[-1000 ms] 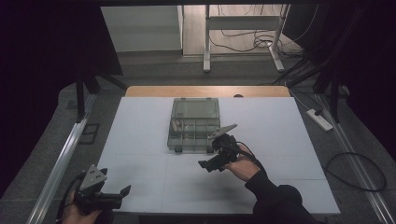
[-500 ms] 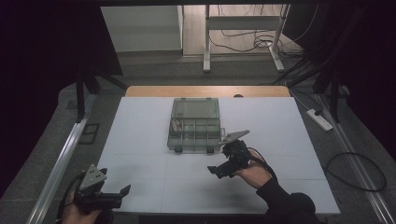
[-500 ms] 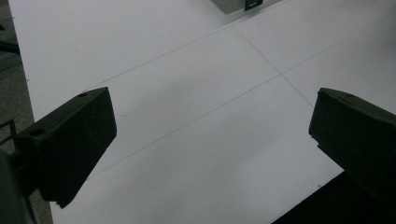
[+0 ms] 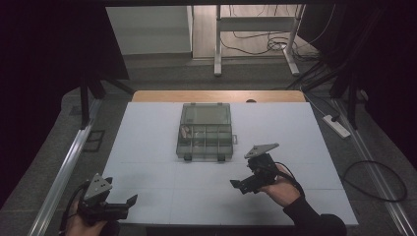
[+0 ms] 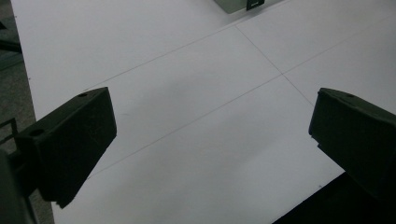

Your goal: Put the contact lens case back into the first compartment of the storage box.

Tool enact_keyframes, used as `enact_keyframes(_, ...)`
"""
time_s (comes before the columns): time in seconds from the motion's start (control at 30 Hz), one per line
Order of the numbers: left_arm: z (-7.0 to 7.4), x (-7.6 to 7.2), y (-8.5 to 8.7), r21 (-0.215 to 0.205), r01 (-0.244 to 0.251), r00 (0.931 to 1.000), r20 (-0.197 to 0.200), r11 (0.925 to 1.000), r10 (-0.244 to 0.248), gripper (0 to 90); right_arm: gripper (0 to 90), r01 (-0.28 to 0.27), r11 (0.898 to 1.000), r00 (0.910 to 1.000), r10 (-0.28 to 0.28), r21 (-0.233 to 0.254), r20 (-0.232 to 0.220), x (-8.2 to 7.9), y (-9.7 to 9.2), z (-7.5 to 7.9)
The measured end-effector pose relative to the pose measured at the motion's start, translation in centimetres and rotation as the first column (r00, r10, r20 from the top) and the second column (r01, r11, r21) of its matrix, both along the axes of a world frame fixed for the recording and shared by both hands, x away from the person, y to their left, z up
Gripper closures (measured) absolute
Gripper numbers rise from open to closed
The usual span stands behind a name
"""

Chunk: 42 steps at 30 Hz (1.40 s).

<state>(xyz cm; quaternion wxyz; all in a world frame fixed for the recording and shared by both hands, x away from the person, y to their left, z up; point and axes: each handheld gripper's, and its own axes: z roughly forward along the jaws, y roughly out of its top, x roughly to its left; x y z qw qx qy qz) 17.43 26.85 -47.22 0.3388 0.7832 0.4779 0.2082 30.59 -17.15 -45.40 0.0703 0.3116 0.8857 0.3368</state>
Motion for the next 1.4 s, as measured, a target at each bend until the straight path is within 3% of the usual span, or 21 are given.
enact_keyframes(0.47,0.0,0.0,0.0,0.004,-0.001,1.0,-0.001,1.0,0.001,0.9,0.0,0.06,0.998,0.9981,-0.06,-0.006,0.015,-1.5,-3.5,-0.1)
enact_keyframes(0.8,0.0,0.0,-0.1,0.006,-0.005,1.0,-0.003,1.0,0.005,0.9,0.0,0.132,0.991,0.9905,-0.132,0.005,0.036,-2.9,-6.9,0.2)
enact_keyframes(1.0,0.0,0.1,-0.1,0.005,-0.007,1.0,-0.003,1.0,0.007,0.9,0.0,0.183,0.983,0.9819,-0.183,0.004,0.048,-3.9,-8.8,0.2)
enact_keyframes(1.4,0.0,0.0,0.0,0.002,-0.012,0.9999,-0.002,0.9999,0.012,0.8,0.0,0.291,0.956,0.9544,-0.289,-0.023,0.076,-6.0,-11.8,-0.2)
